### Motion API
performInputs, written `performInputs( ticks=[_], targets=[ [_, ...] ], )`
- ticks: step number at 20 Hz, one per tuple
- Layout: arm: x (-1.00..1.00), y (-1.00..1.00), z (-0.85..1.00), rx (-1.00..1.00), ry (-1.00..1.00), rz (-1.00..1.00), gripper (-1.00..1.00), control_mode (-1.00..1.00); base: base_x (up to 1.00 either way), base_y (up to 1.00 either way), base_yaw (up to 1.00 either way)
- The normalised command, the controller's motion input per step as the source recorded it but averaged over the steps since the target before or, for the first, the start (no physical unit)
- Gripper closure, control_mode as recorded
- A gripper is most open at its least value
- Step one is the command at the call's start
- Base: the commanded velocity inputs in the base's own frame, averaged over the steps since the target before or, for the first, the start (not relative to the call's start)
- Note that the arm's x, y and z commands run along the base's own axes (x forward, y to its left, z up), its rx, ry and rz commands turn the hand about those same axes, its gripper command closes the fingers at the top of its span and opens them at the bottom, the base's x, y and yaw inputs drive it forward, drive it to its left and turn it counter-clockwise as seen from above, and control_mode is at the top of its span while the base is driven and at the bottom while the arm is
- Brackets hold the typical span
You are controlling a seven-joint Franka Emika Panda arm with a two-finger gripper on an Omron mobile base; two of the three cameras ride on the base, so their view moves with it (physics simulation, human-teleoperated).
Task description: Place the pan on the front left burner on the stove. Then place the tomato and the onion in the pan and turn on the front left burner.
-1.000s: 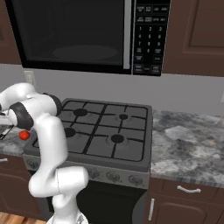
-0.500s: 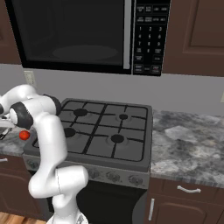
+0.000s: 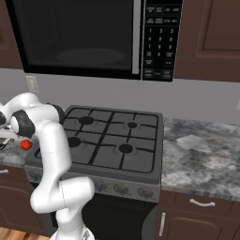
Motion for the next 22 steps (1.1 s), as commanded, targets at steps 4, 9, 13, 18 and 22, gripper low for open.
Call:
performInputs(
  ticks=[4,9,13,18,22],
  targets=[
    [0.2,0.11,-0.19,0.0,0.0,0.0,-1.0,-1.0,0.0,0.0,0.0],
    [0.19,0.11,-0.21,0.0,0.0,0.0,-1.0,-1.0,0.0,0.0,0.0],
    [0.18,0.13,-0.21,0.0,0.0,0.0,-1.0,-1.0,0.0,0.0,0.0],
    [0.15,0.13,-0.22,0.0,0.0,0.0,1.0,-1.0,0.0,0.0,0.0],
    [0.04,0.04,-0.14,0.0,0.0,0.0,1.0,-1.0,0.0,0.0,0.0]
  ],
)
